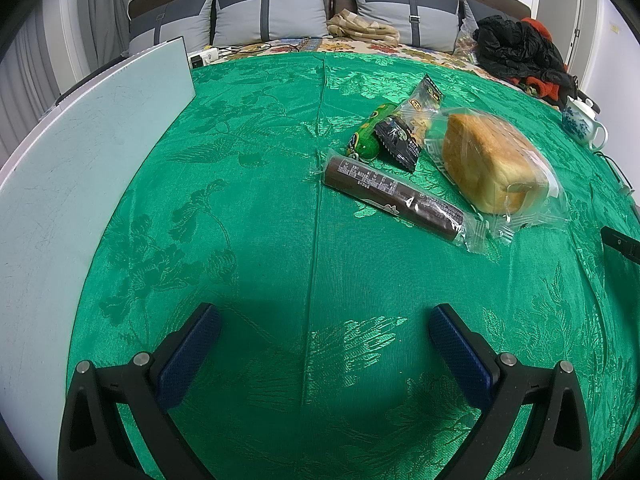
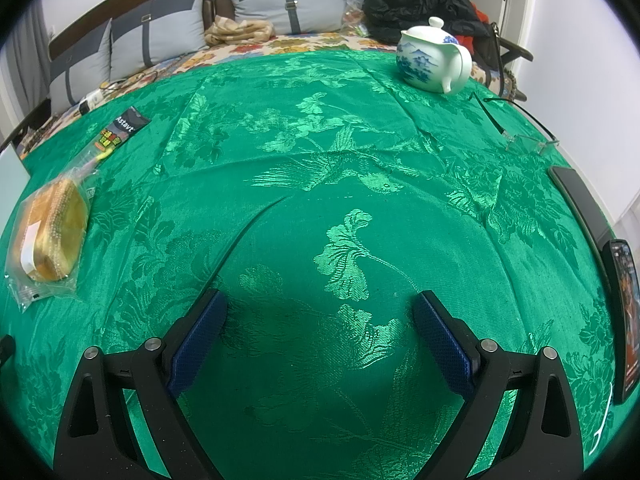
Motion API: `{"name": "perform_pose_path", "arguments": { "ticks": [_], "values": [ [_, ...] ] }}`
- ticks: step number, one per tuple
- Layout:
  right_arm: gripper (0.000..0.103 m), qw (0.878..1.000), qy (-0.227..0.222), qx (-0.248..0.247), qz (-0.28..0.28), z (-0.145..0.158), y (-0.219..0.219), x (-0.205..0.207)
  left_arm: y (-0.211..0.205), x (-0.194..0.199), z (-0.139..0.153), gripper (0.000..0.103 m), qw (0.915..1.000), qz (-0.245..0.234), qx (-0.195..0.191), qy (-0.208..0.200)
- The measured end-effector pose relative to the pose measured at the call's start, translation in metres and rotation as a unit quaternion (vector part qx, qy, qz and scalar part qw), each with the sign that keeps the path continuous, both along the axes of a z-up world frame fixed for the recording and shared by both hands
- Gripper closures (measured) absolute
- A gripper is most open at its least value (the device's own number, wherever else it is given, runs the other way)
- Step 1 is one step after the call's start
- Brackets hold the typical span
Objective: Organize snacks
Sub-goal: 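Move the left tool onto the brown chocolate stick and close it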
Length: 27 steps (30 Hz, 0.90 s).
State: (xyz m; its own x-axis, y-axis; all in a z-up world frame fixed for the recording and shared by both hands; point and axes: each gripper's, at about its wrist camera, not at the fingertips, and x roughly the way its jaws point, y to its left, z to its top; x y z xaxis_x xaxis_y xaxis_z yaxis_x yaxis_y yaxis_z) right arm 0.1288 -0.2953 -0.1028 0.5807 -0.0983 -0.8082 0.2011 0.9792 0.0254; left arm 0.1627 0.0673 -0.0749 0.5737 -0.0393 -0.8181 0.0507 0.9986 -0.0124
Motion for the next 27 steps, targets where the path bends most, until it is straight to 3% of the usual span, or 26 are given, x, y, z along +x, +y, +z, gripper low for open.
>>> {"name": "perform_pose_path", "arguments": {
  "ticks": [3,6,8,12,15,16,22,25,27],
  "values": [
    [0.006,1.0,0.0,0.0,0.0,0.0,0.0,0.0,0.001,0.009,0.004,0.0,0.9989,0.031,-0.016,0.032],
    [0.006,1.0,0.0,0.0,0.0,0.0,0.0,0.0,0.005,0.027,0.021,0.0,0.9916,0.074,-0.101,0.033],
    [0.006,1.0,0.0,0.0,0.0,0.0,0.0,0.0,0.001,0.046,0.027,0.0,0.987,0.095,-0.124,0.038],
    [0.006,1.0,0.0,0.0,0.0,0.0,0.0,0.0,-0.015,0.081,0.021,0.0,0.9853,0.123,-0.105,0.054],
    [0.006,1.0,0.0,0.0,0.0,0.0,0.0,0.0,-0.025,0.09,0.009,0.002,0.9868,0.131,-0.057,0.077],
    [0.006,1.0,0.0,0.0,0.0,0.0,0.0,0.0,-0.029,0.086,0.008,0.002,0.9891,0.125,-0.033,0.07],
    [0.006,1.0,0.0,0.0,0.0,0.0,0.001,0.0,-0.018,0.065,0.005,0.001,0.9953,0.077,0.001,0.058],
    [0.006,1.0,0.0,0.0,0.0,0.0,0.001,0.0,-0.013,0.062,0.007,0.01,0.9968,0.059,0.001,0.054],
    [0.006,1.0,0.0,0.0,0.0,0.0,0.001,0.0,-0.016,0.06,0.012,0.029,0.9983,0.032,0.002,0.047]
  ]
}}
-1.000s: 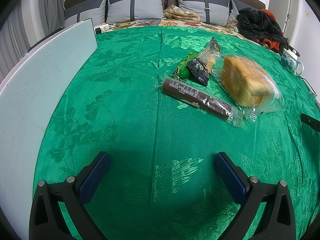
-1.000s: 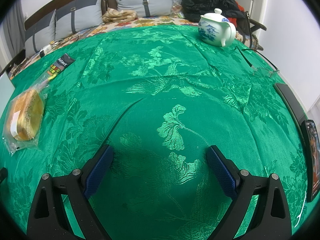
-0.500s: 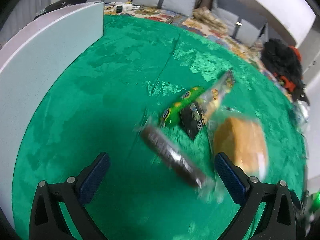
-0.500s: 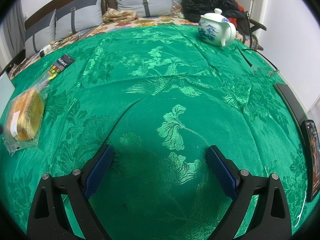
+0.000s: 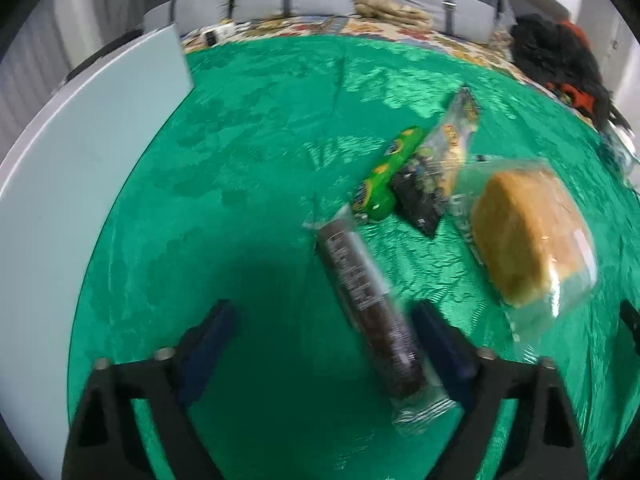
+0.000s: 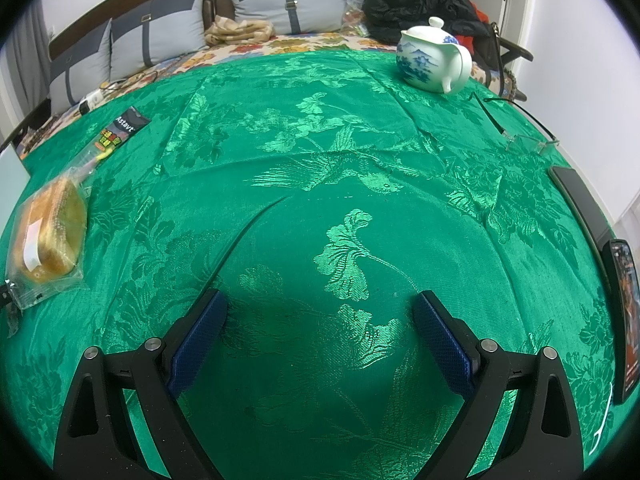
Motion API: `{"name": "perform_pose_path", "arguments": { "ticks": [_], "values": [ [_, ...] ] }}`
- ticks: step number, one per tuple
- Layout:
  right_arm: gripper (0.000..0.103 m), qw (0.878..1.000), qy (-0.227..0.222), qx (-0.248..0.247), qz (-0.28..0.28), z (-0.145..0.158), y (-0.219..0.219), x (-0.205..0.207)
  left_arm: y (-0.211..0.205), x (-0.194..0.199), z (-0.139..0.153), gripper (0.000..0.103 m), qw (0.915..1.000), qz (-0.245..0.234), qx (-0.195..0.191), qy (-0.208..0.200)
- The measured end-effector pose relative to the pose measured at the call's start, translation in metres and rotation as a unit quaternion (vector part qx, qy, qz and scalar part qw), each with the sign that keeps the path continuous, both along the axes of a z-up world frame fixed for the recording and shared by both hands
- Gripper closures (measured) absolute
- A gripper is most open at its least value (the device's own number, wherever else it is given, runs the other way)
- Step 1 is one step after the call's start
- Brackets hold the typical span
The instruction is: Organize snacks
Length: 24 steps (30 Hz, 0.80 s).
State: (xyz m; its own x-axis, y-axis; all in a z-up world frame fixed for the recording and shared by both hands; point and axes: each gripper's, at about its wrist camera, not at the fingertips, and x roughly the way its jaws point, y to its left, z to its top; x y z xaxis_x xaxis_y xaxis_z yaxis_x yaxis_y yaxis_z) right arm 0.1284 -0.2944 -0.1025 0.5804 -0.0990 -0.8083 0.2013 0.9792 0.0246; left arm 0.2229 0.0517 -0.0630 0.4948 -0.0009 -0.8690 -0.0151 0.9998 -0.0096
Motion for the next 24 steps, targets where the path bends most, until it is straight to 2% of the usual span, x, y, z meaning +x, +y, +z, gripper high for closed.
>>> {"name": "perform_pose_path", "arguments": {
  "ticks": [1,3,6,10,15,17,19,20,21,23,24],
  "values": [
    [0.006,1.0,0.0,0.0,0.0,0.0,0.0,0.0,-0.002,0.003,-0.001,0.036,0.9999,-0.012,0.0,-0.002],
    [0.006,1.0,0.0,0.0,0.0,0.0,0.0,0.0,-0.011,0.001,0.003,0.071,0.9986,-0.052,0.005,-0.006],
    [0.006,1.0,0.0,0.0,0.0,0.0,0.0,0.0,-0.016,-0.003,0.005,0.083,0.9963,-0.084,0.019,0.001],
    [0.006,1.0,0.0,0.0,0.0,0.0,0.0,0.0,-0.007,-0.018,0.01,0.084,0.9953,-0.096,0.002,0.009],
    [0.006,1.0,0.0,0.0,0.0,0.0,0.0,0.0,0.008,-0.045,0.01,0.084,0.9932,-0.116,0.004,0.01],
    [0.006,1.0,0.0,0.0,0.0,0.0,0.0,0.0,0.011,-0.051,0.008,0.08,0.9929,-0.119,0.005,0.005],
    [0.006,1.0,0.0,0.0,0.0,0.0,0.0,0.0,0.014,-0.052,0.006,0.056,0.9941,-0.108,0.01,0.001],
    [0.006,1.0,0.0,0.0,0.0,0.0,0.0,0.0,0.015,-0.052,0.005,0.034,0.9949,-0.101,0.01,-0.005],
    [0.006,1.0,0.0,0.0,0.0,0.0,0.0,0.0,0.016,-0.053,0.005,0.024,0.9954,-0.094,0.008,-0.012],
    [0.006,1.0,0.0,0.0,0.0,0.0,0.0,0.0,0.018,-0.051,0.002,0.023,0.9965,-0.08,0.004,-0.023],
    [0.006,1.0,0.0,0.0,-0.001,0.0,0.0,0.0,0.019,-0.049,-0.001,0.02,0.997,-0.075,0.004,-0.017]
  ]
}}
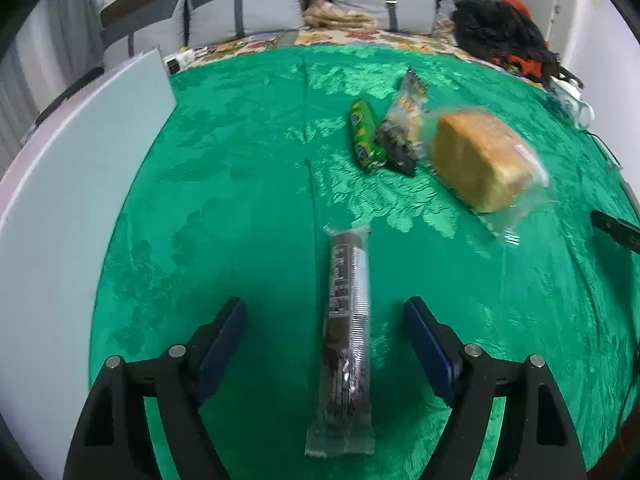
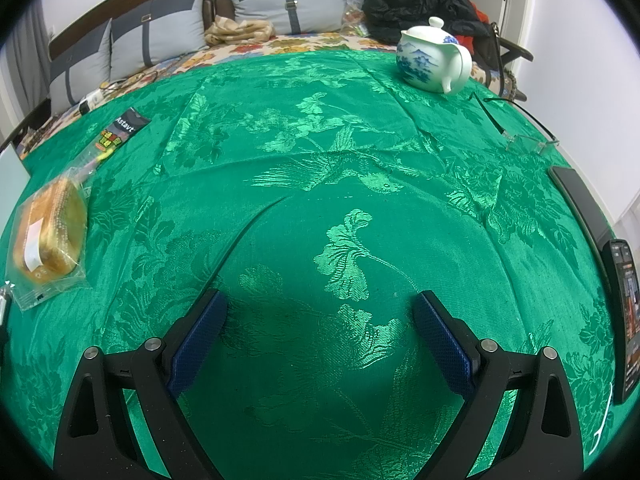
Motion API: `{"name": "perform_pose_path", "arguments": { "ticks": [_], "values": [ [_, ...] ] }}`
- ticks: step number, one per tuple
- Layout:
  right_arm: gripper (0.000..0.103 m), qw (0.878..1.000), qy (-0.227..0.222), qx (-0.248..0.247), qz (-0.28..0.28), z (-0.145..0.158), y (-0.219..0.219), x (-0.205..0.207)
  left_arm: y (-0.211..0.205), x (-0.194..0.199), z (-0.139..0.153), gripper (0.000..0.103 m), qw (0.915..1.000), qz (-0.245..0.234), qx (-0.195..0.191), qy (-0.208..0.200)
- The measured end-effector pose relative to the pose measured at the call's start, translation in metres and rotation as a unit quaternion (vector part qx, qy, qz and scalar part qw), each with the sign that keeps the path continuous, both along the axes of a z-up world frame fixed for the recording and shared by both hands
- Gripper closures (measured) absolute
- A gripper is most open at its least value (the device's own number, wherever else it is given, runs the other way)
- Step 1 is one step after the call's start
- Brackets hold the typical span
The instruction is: Organize snacks
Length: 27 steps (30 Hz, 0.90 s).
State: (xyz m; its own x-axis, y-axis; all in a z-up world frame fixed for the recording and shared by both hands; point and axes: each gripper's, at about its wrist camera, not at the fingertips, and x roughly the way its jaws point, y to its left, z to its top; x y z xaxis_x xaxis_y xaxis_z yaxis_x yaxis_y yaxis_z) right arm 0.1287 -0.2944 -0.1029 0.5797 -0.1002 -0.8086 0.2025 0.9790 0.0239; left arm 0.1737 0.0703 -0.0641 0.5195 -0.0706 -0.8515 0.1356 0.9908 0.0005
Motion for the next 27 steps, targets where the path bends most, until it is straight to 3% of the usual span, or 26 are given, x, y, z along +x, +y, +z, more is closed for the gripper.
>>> {"name": "perform_pose_path", "arguments": {
  "ticks": [3,7,27],
  "values": [
    [0.006,1.0,0.0,0.0,0.0,0.0004,0.0002,-0.0004,0.0036,-0.0005,-0.0037,0.008,0.9997,0.017,-0.004,-0.015],
    [0.006,1.0,0.0,0.0,0.0,0.0,0.0,0.0,0.008,-0.0004,-0.0073,0.0,0.9993,0.031,-0.006,-0.022],
    [0.006,1.0,0.0,0.0,0.0,-0.0002,0.0001,0.0,0.0095,0.0008,-0.0084,0.0,0.999,0.032,-0.009,-0.029]
  ]
}}
